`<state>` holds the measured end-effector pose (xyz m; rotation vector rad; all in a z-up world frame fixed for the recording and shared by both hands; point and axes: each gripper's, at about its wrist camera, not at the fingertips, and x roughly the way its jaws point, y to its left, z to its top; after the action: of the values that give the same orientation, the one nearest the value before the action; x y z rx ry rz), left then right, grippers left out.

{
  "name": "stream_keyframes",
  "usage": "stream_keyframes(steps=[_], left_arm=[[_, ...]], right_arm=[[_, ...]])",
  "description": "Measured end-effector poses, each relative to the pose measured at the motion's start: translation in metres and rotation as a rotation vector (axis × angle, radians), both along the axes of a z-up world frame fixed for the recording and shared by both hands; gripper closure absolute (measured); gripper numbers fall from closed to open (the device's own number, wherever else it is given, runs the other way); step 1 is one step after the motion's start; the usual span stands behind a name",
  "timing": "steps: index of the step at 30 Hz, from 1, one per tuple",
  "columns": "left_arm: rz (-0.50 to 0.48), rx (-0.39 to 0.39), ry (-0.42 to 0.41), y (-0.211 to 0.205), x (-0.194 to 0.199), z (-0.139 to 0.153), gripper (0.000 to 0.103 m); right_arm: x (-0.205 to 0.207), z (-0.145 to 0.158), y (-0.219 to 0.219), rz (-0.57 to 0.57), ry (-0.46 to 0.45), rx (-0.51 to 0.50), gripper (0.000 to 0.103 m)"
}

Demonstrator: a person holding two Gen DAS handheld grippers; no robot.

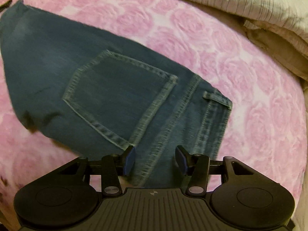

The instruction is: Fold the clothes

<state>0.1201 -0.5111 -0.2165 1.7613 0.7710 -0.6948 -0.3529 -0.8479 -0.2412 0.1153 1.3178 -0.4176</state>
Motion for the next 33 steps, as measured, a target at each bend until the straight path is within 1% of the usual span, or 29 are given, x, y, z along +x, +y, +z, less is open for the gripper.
stream_keyframes(steps=[2,6,9,11,13,16,18,20,23,24,26,28,30,32,33], left_arm=[[0.017,-0.004,-0.007,0.018,-0.009,0.007,0.062],[0.042,-0.005,-0.011,0.053,-0.031,0.021,0.059],[0.029,-0.007,-0.007,0.078,-0.046,0.029,0.058],[0.020,-0.033,-0.013,0.094,-0.050,0.032,0.057],[-0.006,-0.066,-0.019,0.107,-0.055,0.030,0.057],[-0.129,-0.126,-0.070,0.123,-0.062,0.021,0.057],[-0.202,-0.168,-0.085,0.130,-0.063,0.014,0.057],[-0.266,-0.213,-0.088,0.137,-0.057,0.005,0.058],[-0.387,-0.270,-0.085,0.145,-0.038,-0.020,0.059],[-0.427,-0.286,-0.086,0.147,-0.030,-0.030,0.060],[-0.502,-0.315,-0.085,0.149,-0.014,-0.050,0.065],[-0.572,-0.339,-0.081,0.151,0.003,-0.072,0.066],[-0.620,-0.363,-0.081,0.153,0.016,-0.092,0.069],[-0.650,-0.367,-0.075,0.154,0.030,-0.111,0.074],[-0.656,-0.385,-0.069,0.153,0.034,-0.116,0.074]], right_arm=[[0.006,0.004,0.011,0.009,-0.036,0.023,0.053],[0.021,0.013,0.038,0.071,-0.093,0.040,0.053],[0.034,0.020,0.059,0.107,-0.131,0.050,0.052],[0.044,0.023,0.074,0.122,-0.151,0.053,0.052],[0.055,0.027,0.089,0.136,-0.172,0.055,0.052],[0.074,0.034,0.120,0.153,-0.201,0.064,0.052],[0.090,0.036,0.142,0.170,-0.207,0.070,0.052],[0.108,0.038,0.166,0.188,-0.212,0.076,0.052],[0.143,0.038,0.199,0.188,-0.233,0.078,0.052],[0.156,0.036,0.209,0.176,-0.235,0.070,0.052],[0.184,0.030,0.226,0.136,-0.238,0.059,0.052],[0.211,0.021,0.242,0.090,-0.250,0.066,0.052],[0.243,0.007,0.257,0.069,-0.243,0.085,0.052],[0.275,-0.004,0.272,0.094,-0.230,0.091,0.052],[0.290,-0.008,0.279,0.111,-0.228,0.091,0.052]])
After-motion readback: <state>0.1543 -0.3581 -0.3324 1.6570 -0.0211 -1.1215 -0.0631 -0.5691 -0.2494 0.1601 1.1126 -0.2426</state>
